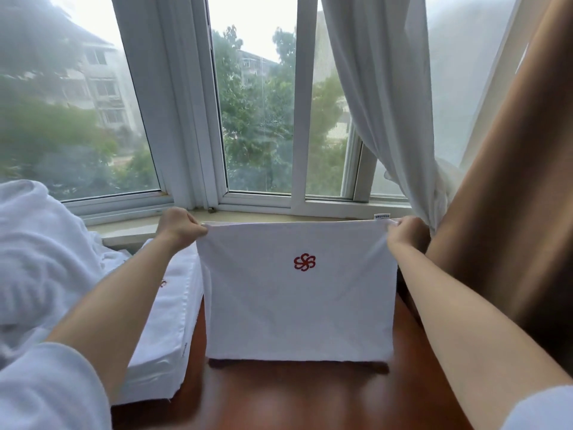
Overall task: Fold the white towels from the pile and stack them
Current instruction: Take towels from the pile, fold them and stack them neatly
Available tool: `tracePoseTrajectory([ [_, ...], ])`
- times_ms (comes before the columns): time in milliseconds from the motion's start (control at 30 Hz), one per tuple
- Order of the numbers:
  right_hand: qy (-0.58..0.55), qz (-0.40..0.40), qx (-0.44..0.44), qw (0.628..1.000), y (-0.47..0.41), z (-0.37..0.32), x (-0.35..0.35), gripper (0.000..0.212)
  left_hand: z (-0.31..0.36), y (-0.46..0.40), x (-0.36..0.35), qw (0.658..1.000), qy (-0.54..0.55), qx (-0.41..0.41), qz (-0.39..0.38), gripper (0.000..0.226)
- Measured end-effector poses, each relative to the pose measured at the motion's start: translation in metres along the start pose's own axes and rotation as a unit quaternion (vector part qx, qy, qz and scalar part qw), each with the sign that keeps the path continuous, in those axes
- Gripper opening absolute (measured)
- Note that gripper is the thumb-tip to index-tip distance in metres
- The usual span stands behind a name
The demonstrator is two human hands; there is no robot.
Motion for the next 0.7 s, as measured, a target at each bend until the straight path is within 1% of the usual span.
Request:
tracePoseTrajectory([
  [67,-0.007,0.018,0.006,1.000,-0.001,-0.003,0.004,0.041,0.000,-0.001,0.004,0.999,0.019,-0.014,0.025,0.022],
  [100,-0.005,0.028,0.013,1.000,0.000,-0.005,0.006,0.042,0.000,-0.002,0.005,0.999,0.021,-0.023,0.042,0.023],
  [133,-0.008,0.035,0.020,0.999,-0.001,-0.006,0.007,0.034,0.002,-0.003,0.006,0.997,0.018,-0.032,0.062,0.022],
  [167,-0.011,0.038,0.020,0.999,-0.001,-0.008,0.007,0.018,0.004,-0.004,0.007,0.996,0.014,-0.041,0.084,0.022],
  [200,-0.010,0.038,0.022,0.999,0.000,-0.011,0.008,0.008,0.005,-0.005,0.008,0.993,0.009,-0.049,0.104,0.020],
  [233,0.013,0.031,0.024,0.999,-0.003,-0.012,0.008,0.018,0.007,-0.005,0.007,0.991,0.004,-0.059,0.123,0.019],
  [267,0.046,0.010,0.027,0.999,-0.004,-0.014,0.007,0.023,0.008,-0.006,0.006,0.988,-0.004,-0.068,0.135,0.018],
  [300,0.088,-0.019,0.033,0.995,-0.005,-0.015,0.006,0.023,0.009,-0.007,0.003,0.987,-0.019,-0.075,0.140,0.018],
  [367,0.149,-0.073,0.037,0.985,-0.008,-0.015,0.000,0.021,0.007,-0.008,-0.004,0.986,-0.066,-0.080,0.130,0.021],
  [433,0.168,-0.108,0.033,0.979,-0.007,-0.016,-0.006,0.020,0.002,-0.007,-0.013,0.985,-0.108,-0.083,0.108,0.017],
  [467,0.172,-0.134,0.024,0.976,-0.007,-0.015,-0.010,0.019,0.000,-0.008,-0.018,0.984,-0.132,-0.082,0.086,0.021],
  [500,0.169,-0.158,0.010,0.973,-0.009,-0.015,-0.015,0.016,-0.003,-0.008,-0.024,0.982,-0.166,-0.078,0.052,0.031],
  [533,0.150,-0.181,-0.015,0.972,-0.012,-0.014,-0.021,0.013,-0.004,-0.010,-0.029,0.975,-0.209,-0.074,0.017,0.039],
  [567,0.100,-0.200,-0.055,0.973,-0.016,-0.014,-0.027,0.013,-0.005,-0.011,-0.034,0.964,-0.258,-0.068,-0.005,0.039],
  [600,0.030,-0.208,-0.103,0.972,-0.021,-0.014,-0.034,0.010,-0.003,-0.012,-0.037,0.953,-0.298,-0.058,-0.015,0.035],
  [633,-0.037,-0.200,-0.136,0.970,-0.024,-0.017,-0.040,0.014,0.000,-0.015,-0.039,0.946,-0.320,-0.041,-0.020,0.031],
  [667,-0.085,-0.174,-0.149,0.970,-0.028,-0.021,-0.046,0.020,0.002,-0.019,-0.042,0.950,-0.312,-0.018,-0.019,0.029],
  [700,-0.095,-0.143,-0.141,0.975,-0.033,-0.024,-0.049,0.025,0.005,-0.024,-0.044,0.960,-0.278,0.009,-0.012,0.028],
])
Point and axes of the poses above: each hand's wrist, its own y-axis away from the middle knuckle, its own x-axis out of the back of the hand, z = x × y, the point moved 1 cm from there along -y, towards the middle knuckle, and after that the axes turned 7 degrees about x, right-handed, at the moved point
